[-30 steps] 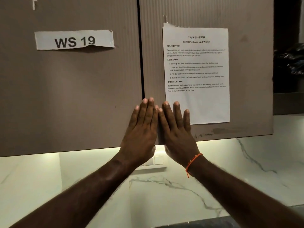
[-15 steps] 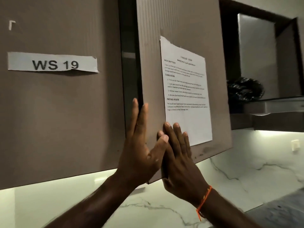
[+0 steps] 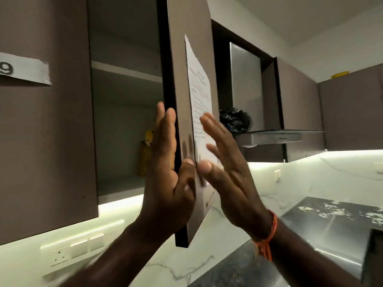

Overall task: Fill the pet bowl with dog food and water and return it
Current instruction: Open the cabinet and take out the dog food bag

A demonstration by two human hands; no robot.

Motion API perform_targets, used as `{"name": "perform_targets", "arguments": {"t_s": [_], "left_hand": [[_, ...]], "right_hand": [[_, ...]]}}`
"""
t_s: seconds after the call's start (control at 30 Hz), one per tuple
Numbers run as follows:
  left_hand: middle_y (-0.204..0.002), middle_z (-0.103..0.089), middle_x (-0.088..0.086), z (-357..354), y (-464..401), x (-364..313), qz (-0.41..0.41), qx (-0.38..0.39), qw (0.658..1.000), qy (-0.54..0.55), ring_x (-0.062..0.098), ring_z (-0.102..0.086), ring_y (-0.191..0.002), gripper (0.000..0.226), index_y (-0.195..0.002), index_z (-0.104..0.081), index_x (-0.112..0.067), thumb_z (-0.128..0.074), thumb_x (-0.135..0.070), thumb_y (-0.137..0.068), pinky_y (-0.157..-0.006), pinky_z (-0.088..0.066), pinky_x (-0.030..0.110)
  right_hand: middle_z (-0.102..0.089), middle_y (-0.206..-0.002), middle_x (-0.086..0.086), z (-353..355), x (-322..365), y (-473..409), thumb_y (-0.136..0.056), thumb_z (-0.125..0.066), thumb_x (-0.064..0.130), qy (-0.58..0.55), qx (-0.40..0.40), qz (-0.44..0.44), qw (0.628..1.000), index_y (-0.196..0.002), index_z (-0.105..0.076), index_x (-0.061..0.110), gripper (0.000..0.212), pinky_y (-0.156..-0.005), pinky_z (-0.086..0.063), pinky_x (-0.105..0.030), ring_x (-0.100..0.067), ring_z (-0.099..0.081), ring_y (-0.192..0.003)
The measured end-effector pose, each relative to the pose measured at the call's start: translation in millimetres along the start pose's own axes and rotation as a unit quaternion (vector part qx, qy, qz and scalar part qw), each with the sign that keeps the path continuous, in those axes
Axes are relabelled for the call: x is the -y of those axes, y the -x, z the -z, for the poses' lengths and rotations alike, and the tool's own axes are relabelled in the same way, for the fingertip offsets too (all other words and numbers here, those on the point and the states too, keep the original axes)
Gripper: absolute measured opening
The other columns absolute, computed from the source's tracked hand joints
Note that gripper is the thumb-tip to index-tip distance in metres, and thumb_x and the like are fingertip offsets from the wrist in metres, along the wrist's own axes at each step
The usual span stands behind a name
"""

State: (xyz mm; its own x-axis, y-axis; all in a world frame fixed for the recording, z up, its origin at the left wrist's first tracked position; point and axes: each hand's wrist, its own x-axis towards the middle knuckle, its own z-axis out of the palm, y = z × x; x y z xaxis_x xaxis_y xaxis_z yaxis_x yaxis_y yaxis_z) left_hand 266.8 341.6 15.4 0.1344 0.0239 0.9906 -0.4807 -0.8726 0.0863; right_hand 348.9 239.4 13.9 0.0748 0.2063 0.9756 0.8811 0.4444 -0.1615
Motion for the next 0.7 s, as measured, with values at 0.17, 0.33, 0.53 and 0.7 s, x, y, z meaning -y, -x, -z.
{"name": "perform_targets", "arguments": {"t_s": [0.17,0.33,0.53,0.7], "left_hand": [[-0.169,-0.013,-0.012,-42,-5,-33,-0.007,0.053,0.989,0.139,-0.002,-0.012,-0.157,0.091,-0.163,-0.003,-0.006,-0.056,0.005,-0.089,-0.124,-0.027,0.024],[-0.175,-0.005,0.004,-84,-15,-46,-0.046,0.129,0.977,0.165,0.011,-0.007,-0.161,0.106,-0.163,0.001,-0.005,-0.066,-0.015,-0.082,-0.128,-0.024,0.036],[-0.175,-0.002,-0.003,-156,-37,-45,-0.088,0.19,0.966,0.152,0.013,-0.002,-0.161,0.079,-0.163,-0.007,-0.022,-0.054,-0.03,-0.1,-0.13,-0.019,0.048],[-0.174,0.014,0.002,-215,-46,-41,-0.159,0.253,0.954,0.001,0.018,0.015,-0.16,0.093,-0.166,-0.004,-0.022,-0.059,-0.043,-0.095,-0.13,-0.014,0.046]], "right_hand": [[-0.027,-0.163,0.018,34,23,-32,-0.093,-0.059,0.047,-0.016,-0.007,-0.053,0.998,-0.158,-0.024,0.034,0.075,-0.117,-0.039,-0.045,-0.003,-0.031,-0.148],[-0.037,-0.157,0.014,99,33,-35,-0.1,-0.054,0.026,0.003,-0.013,-0.066,0.998,-0.159,-0.024,0.026,0.066,-0.102,-0.047,-0.018,0.004,-0.041,-0.14],[-0.036,-0.161,-0.001,170,23,-27,-0.098,-0.047,0.018,0.172,-0.097,-0.068,0.978,-0.16,-0.021,0.012,0.067,-0.116,-0.038,-0.024,0.002,-0.04,-0.141],[-0.032,-0.163,-0.005,224,0,-16,-0.1,-0.052,0.003,0.375,-0.132,-0.078,0.914,-0.159,-0.021,0.008,0.067,-0.116,-0.025,-0.012,0.002,-0.027,-0.146]]}}
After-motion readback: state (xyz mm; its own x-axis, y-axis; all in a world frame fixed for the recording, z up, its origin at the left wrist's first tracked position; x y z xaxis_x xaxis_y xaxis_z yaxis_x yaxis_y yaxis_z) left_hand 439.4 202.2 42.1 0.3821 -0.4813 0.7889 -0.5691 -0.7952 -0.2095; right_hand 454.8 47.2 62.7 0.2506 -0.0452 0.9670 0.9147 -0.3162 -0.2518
